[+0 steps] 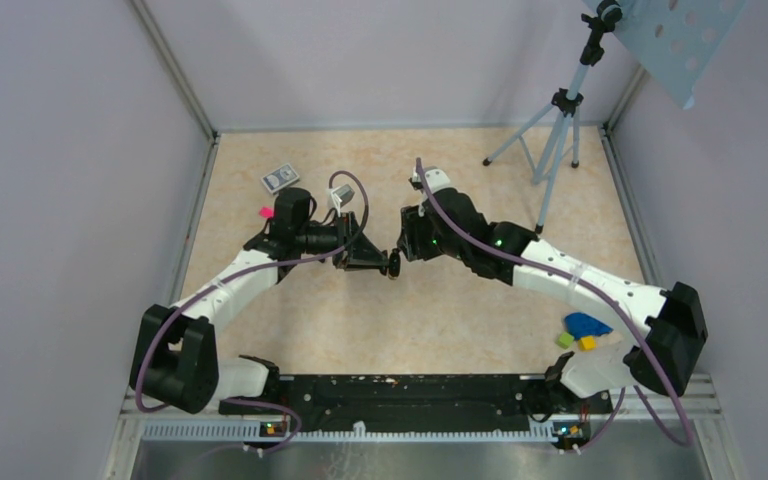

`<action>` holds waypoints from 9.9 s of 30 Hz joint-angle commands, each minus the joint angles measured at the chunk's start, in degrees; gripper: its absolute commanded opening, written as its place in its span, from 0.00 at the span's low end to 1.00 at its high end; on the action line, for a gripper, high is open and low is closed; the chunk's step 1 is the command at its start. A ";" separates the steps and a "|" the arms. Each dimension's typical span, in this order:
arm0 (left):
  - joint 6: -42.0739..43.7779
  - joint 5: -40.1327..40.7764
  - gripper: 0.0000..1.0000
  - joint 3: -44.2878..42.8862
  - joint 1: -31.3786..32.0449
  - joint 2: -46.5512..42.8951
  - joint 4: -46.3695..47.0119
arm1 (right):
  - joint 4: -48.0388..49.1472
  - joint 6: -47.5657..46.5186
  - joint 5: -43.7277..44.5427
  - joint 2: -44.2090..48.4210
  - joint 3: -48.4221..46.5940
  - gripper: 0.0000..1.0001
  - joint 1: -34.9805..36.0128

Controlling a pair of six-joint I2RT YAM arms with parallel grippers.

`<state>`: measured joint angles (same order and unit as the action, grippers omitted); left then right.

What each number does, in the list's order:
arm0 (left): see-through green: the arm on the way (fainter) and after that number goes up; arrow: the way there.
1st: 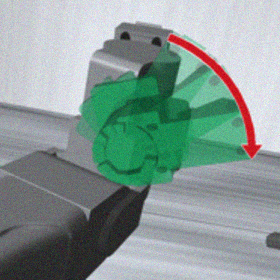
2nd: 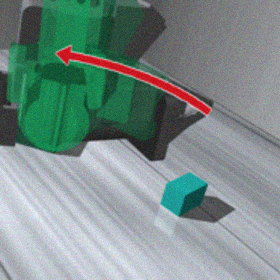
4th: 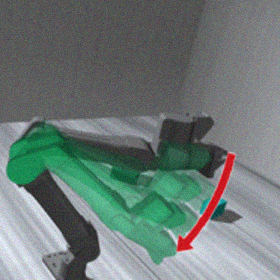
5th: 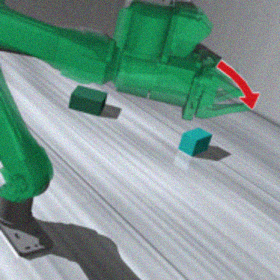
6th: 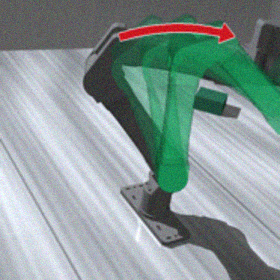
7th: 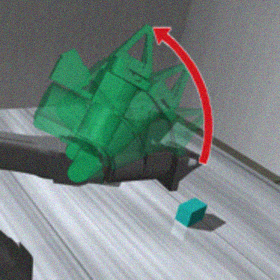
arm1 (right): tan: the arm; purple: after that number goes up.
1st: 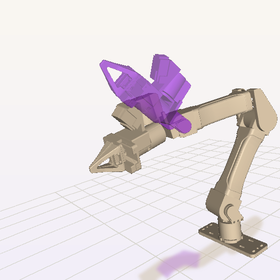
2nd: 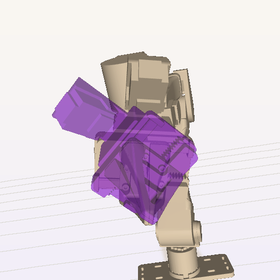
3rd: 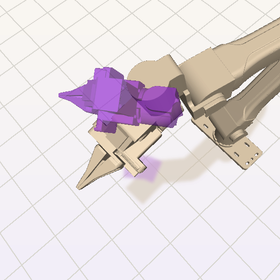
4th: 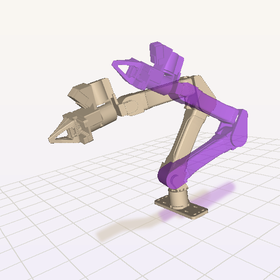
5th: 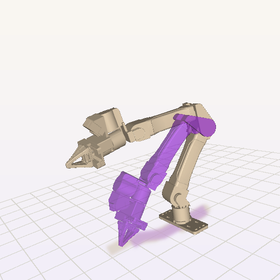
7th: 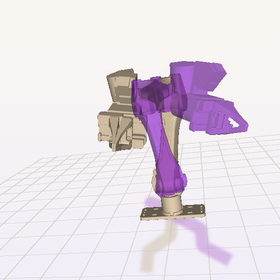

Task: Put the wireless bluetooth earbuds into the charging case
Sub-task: Adjust the right earbud in the right side groove of the charging case, then pick up the right earbud from the right side groove of the charging case, then insert the right earbud into the right side groove of the charging case.

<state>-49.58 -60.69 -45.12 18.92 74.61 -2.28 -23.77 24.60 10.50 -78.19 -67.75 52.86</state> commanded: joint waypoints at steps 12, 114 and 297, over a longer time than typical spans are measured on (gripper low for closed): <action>0.19 -0.89 0.00 -1.49 -0.01 -0.30 2.95 | 0.42 0.17 -2.17 0.41 1.56 0.43 0.75; 24.52 -8.44 0.00 -12.23 1.37 6.15 -17.82 | 6.90 -35.92 -52.06 -0.69 -0.69 0.11 -10.85; -32.18 21.70 0.00 15.81 7.65 -2.03 42.45 | 39.21 19.91 10.46 10.64 28.43 0.11 2.87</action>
<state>-82.52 -40.62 -27.77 26.83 74.83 35.88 18.37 44.16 20.97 -68.97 -37.58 54.65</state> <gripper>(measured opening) 0.318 0.165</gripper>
